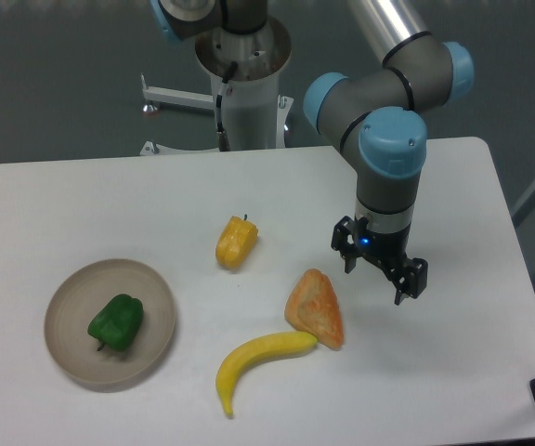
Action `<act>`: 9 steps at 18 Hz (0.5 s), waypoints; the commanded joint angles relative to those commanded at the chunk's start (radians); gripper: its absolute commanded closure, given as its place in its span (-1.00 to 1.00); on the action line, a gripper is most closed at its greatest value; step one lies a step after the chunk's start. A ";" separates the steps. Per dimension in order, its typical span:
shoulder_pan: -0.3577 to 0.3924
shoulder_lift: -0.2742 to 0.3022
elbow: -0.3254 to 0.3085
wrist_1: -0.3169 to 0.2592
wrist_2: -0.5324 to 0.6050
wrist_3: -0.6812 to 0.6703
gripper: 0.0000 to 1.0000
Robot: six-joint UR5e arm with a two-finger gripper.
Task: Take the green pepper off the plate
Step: 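Move the open gripper over the green pepper on the plate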
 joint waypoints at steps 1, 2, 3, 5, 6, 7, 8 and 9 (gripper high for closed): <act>-0.002 0.000 -0.003 0.003 0.000 -0.002 -1.00; -0.005 0.002 -0.006 0.003 0.000 -0.003 -1.00; -0.005 0.003 -0.006 0.003 0.000 -0.011 -1.00; -0.012 0.005 -0.009 0.002 -0.006 -0.035 -1.00; -0.027 0.006 -0.008 0.002 -0.012 -0.050 -1.00; -0.043 0.009 -0.009 0.002 -0.014 -0.063 -1.00; -0.054 0.009 -0.009 0.000 -0.015 -0.078 -1.00; -0.066 0.011 -0.009 0.000 -0.015 -0.104 -1.00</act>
